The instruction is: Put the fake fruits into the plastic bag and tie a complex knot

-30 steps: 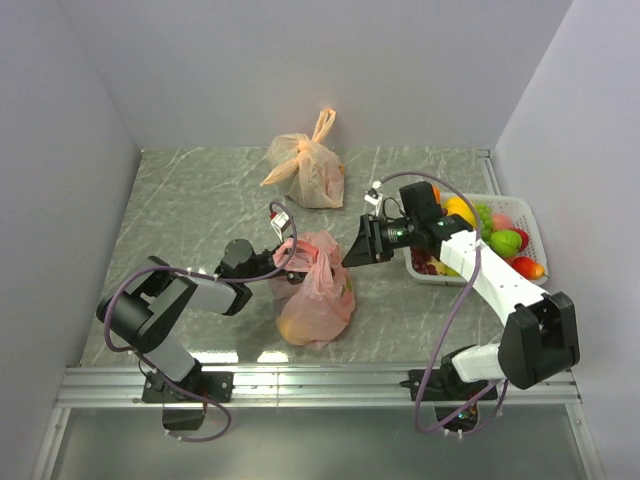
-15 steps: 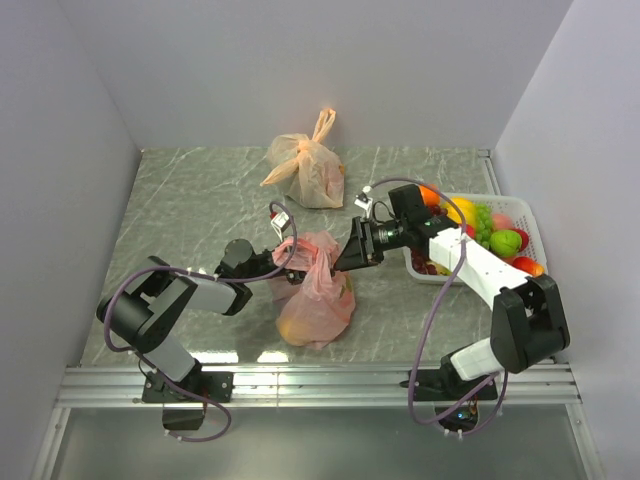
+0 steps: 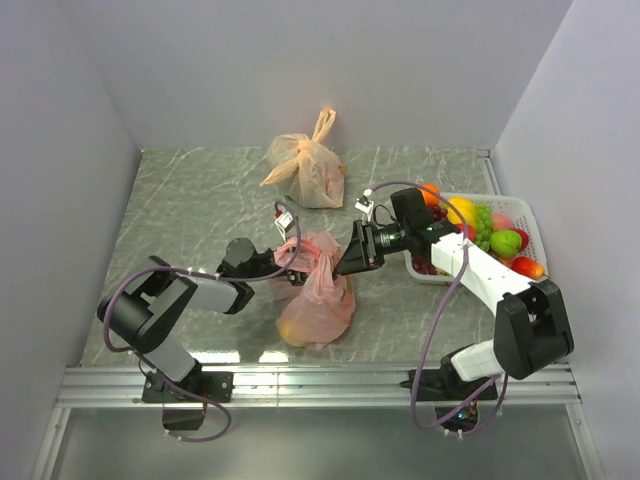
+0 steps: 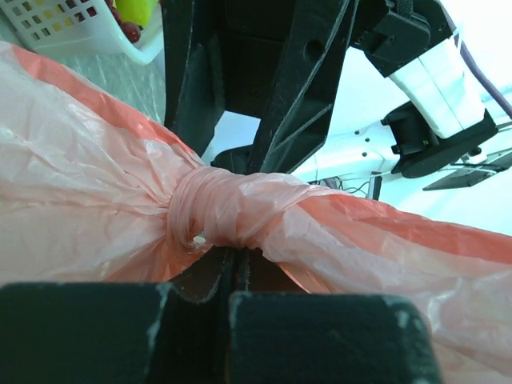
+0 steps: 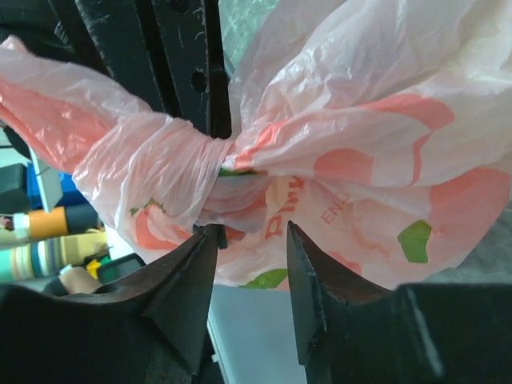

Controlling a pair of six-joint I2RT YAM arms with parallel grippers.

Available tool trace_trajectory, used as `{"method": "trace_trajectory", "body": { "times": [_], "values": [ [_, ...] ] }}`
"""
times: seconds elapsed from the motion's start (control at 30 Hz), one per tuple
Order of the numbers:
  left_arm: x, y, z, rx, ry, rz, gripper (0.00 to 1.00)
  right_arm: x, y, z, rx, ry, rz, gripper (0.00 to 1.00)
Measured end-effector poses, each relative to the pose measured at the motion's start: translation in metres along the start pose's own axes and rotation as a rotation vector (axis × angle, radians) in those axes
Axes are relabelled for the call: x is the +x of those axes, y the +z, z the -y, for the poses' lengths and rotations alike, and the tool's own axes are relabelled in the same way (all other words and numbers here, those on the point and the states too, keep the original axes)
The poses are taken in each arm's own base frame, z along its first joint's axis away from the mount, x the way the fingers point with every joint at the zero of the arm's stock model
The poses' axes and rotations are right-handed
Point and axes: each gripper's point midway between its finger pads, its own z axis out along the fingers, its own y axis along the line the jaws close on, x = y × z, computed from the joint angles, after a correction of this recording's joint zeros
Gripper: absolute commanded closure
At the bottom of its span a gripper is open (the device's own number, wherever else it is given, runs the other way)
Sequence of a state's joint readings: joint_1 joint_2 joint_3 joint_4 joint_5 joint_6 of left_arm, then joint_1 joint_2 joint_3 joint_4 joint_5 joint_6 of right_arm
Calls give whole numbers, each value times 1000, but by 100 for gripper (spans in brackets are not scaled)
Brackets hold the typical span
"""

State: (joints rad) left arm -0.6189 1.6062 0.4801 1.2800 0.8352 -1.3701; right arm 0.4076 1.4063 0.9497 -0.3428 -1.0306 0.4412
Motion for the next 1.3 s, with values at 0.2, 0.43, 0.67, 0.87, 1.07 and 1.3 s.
{"method": "trace_trajectory", "body": {
  "times": [0.2,0.43,0.67,0.87,1.07,1.3],
  "values": [
    [7,0,4,20,33,-42,100,-3,7,0,-5,12,2,26],
    [5,1,4,25,57,-35,100,-4,26,-25,-83,18,-1,15],
    [-4,0,2,21,65,-16,100,-5,49,-45,-129,73,15,14],
    [-16,-3,-5,1,59,22,100,-16,60,-44,-153,133,52,18],
    [-21,-3,-10,-12,49,46,100,-19,52,-30,-43,-19,42,12],
    [-24,-3,-14,-25,3,65,100,-17,4,-14,113,-220,98,14]
  ]
}}
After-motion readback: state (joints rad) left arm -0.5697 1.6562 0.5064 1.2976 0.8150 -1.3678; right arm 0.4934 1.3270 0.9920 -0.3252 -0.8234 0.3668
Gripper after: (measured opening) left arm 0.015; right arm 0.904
